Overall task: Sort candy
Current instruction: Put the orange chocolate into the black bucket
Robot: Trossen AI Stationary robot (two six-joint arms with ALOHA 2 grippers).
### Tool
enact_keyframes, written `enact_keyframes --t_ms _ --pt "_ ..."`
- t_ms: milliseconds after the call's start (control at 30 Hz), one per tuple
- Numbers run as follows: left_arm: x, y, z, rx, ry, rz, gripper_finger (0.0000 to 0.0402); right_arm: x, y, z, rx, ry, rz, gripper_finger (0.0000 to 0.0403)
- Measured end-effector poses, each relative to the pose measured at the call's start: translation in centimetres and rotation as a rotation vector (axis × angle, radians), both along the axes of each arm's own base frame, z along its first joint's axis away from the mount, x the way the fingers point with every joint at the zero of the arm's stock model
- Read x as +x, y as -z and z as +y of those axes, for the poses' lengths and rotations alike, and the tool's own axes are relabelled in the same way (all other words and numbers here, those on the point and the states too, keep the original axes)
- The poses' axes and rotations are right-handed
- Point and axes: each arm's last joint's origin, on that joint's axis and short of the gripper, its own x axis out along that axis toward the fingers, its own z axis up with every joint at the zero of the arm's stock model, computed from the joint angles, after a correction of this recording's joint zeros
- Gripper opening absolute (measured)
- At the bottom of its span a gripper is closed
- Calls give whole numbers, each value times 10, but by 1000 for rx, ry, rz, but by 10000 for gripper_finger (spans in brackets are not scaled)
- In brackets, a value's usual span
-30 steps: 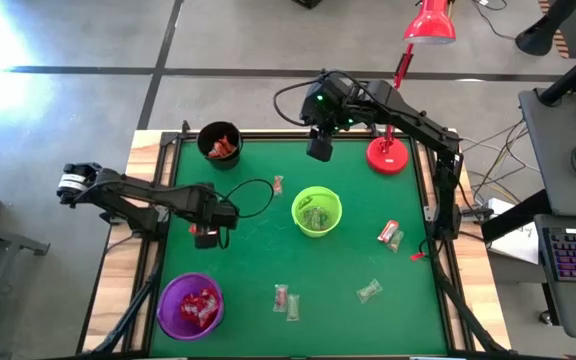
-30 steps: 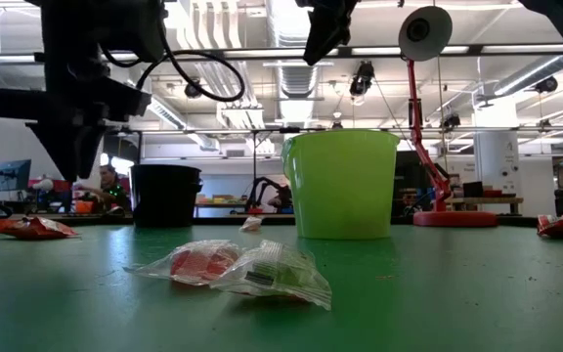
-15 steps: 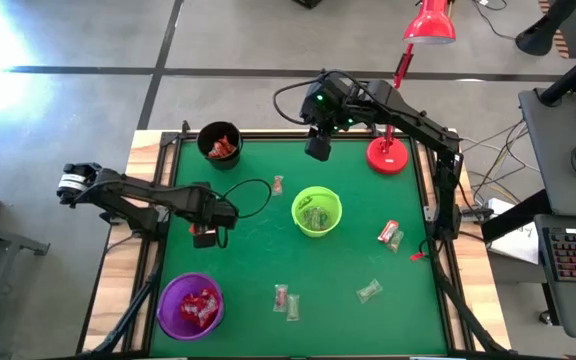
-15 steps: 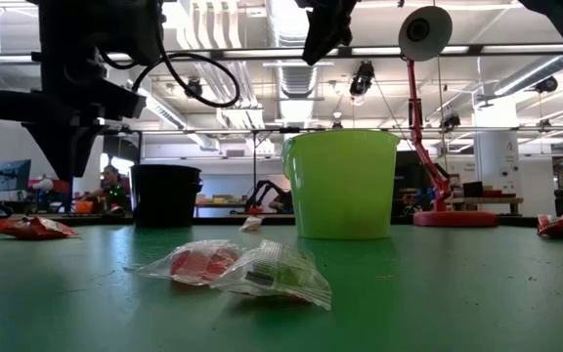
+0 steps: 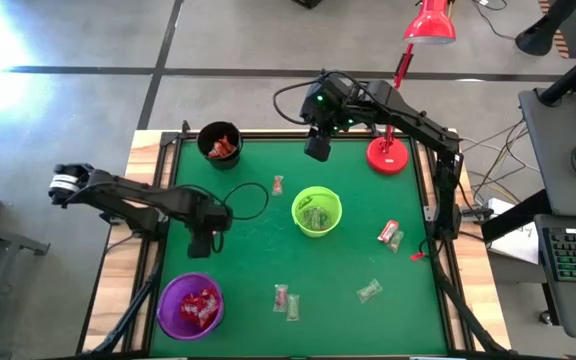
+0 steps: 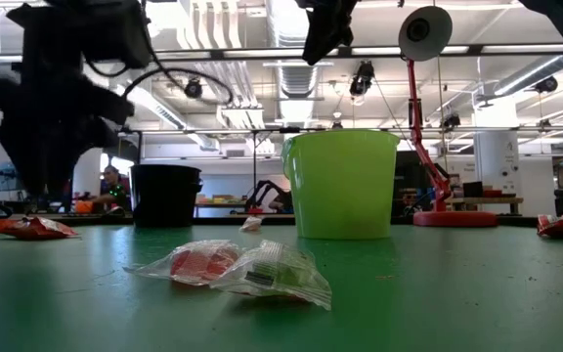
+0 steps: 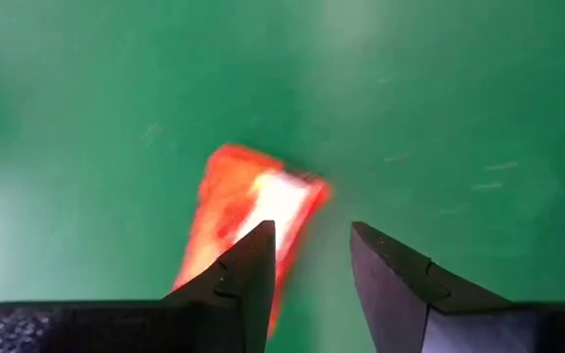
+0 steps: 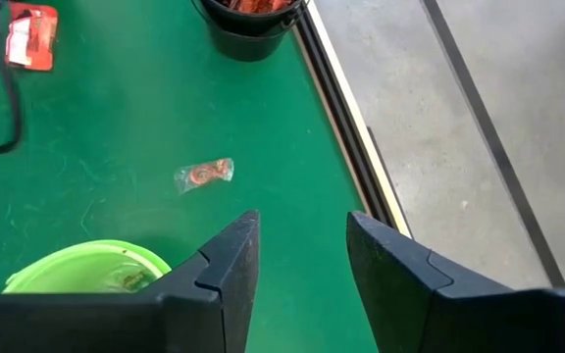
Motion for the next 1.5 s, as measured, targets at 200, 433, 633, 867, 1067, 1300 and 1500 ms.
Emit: enact_keyframes --t_ms 200,433,633,867,1067,1300,1500 --pt "-1 -3 0 -33 11 -22 116 0 0 0 0 -1 0 148" --pt "4 8 1 -8 -5 48 116 0 0 1 -1 -4 0 144" --pt "10 24 3 92 -39 139 116 1 0 2 0 -9 -1 146" --pt "13 30 5 136 -54 178 116 3 0 7 17 -34 -8 140" --pt "15 38 10 178 -78 218 116 3 -2 11 55 -72 -27 141" --pt "19 56 28 185 -158 327 116 3 -3 18 58 -90 -25 136" --pt "21 60 33 151 -143 350 81 -6 -7 23 70 -95 4 136"
